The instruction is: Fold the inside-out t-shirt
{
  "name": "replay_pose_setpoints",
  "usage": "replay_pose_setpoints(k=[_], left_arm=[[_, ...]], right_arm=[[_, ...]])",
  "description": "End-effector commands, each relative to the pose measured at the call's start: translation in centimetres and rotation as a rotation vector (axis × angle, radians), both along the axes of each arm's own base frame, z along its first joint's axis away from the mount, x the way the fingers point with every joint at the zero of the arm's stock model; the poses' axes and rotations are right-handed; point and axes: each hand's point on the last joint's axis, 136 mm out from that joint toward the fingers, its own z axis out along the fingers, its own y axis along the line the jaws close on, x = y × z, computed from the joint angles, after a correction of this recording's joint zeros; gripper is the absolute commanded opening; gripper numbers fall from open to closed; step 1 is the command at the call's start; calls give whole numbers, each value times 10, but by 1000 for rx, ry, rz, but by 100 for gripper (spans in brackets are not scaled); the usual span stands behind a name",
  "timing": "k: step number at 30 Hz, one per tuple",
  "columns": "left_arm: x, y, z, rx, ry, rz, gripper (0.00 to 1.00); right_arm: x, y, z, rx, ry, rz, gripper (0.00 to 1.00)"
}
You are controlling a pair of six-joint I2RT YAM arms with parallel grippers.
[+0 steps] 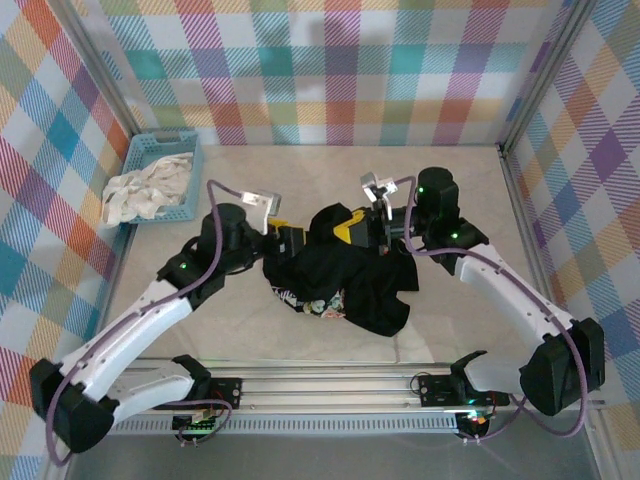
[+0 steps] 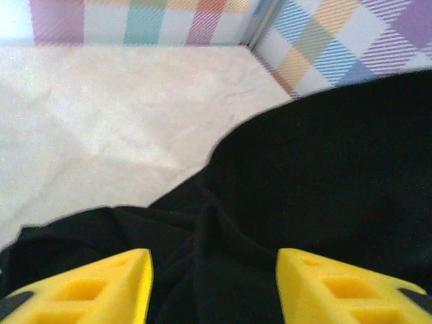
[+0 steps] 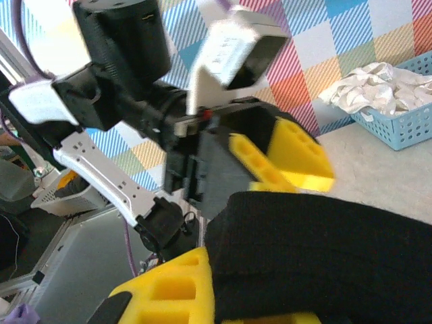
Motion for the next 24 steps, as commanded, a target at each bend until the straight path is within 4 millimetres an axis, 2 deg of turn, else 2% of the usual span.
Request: replay_pose_setpoints(k=[1, 4, 7, 9, 12, 16, 19, 23, 24], left_arm=[[5, -18, 6, -132, 112, -8, 58], [5, -41, 6, -248, 207, -76, 61], [12, -51, -6, -257, 275, -74, 60], [16, -55, -12, -259, 303, -72, 54], [18, -62, -11, -290, 301, -97, 34], [17, -57, 15, -311, 175, -117, 2], [11, -34, 47, -310, -1, -79, 0], [-15, -4, 98, -375, -266, -70, 0], [-22, -1, 105, -384, -308, -80, 0]], right_arm=[[-14, -6, 10, 4, -104, 24, 0], [-14, -6, 7, 3, -100, 23, 0], [-15, -6, 6, 4, -98, 25, 0], [-15, -7, 5, 2, -103, 19, 0], [-15, -8, 2, -6, -105, 9, 0], [-11, -10, -6, -41, -104, -41, 0], [1, -16, -13, -84, -108, -154, 0], [19, -25, -17, -104, -110, -303, 2], [21, -25, -17, -97, -107, -316, 3]])
